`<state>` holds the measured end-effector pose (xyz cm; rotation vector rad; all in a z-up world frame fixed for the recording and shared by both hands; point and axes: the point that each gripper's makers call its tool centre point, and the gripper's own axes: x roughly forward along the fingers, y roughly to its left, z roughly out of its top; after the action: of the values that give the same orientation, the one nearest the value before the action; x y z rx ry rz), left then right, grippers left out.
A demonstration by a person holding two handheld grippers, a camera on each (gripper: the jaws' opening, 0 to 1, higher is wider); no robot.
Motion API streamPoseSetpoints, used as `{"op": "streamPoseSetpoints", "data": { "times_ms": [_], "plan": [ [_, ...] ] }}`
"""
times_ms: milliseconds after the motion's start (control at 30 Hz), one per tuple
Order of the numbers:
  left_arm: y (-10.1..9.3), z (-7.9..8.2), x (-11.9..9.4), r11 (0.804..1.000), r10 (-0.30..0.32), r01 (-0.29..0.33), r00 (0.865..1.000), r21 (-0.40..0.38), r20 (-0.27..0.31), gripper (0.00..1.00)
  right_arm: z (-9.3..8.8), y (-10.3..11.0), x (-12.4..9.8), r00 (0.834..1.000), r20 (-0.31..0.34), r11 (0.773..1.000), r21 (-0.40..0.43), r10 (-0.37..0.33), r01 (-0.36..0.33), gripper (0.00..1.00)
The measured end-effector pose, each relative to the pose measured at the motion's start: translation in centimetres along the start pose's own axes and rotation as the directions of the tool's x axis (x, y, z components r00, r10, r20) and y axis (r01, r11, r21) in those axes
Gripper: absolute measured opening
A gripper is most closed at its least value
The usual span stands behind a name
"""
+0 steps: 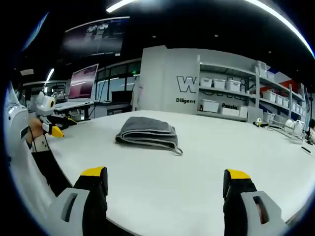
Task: Open the folded towel by lifting each exposed corner and separating the folded layers until the towel lies flat within the target outline without major curled edges
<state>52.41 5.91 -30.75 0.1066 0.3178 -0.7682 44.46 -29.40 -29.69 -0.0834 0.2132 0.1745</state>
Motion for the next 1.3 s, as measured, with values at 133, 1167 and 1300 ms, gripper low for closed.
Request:
{"op": "streamPoseSetpoints", "data": {
  "times_ms": [133, 1167, 1300],
  "plan": [
    [-0.4, 0.0, -0.1, 1.000, -0.007, 0.007, 1.000, -0.001, 0.004, 0.99, -0.4, -0.3, -0.2, 1.000, -0.007, 1.000, 0.001, -0.011, 0.011, 1.00],
    [-0.6, 0.0, -1.1, 1.000, 0.005, -0.005, 1.000, 0.014, 0.002, 0.99, -0.3, 0.3, 0.2, 1.000, 0.007, 1.000, -0.007, 0.014, -0.014, 1.00],
    [-0.4, 0.3, -1.2, 1.000, 0.001, -0.002, 1.000, 0.016, 0.006, 0.99, -0.1, 0.7, 0.6, 1.000, 0.000, 1.000, -0.016, 0.018, -0.018, 1.00]
  ]
}}
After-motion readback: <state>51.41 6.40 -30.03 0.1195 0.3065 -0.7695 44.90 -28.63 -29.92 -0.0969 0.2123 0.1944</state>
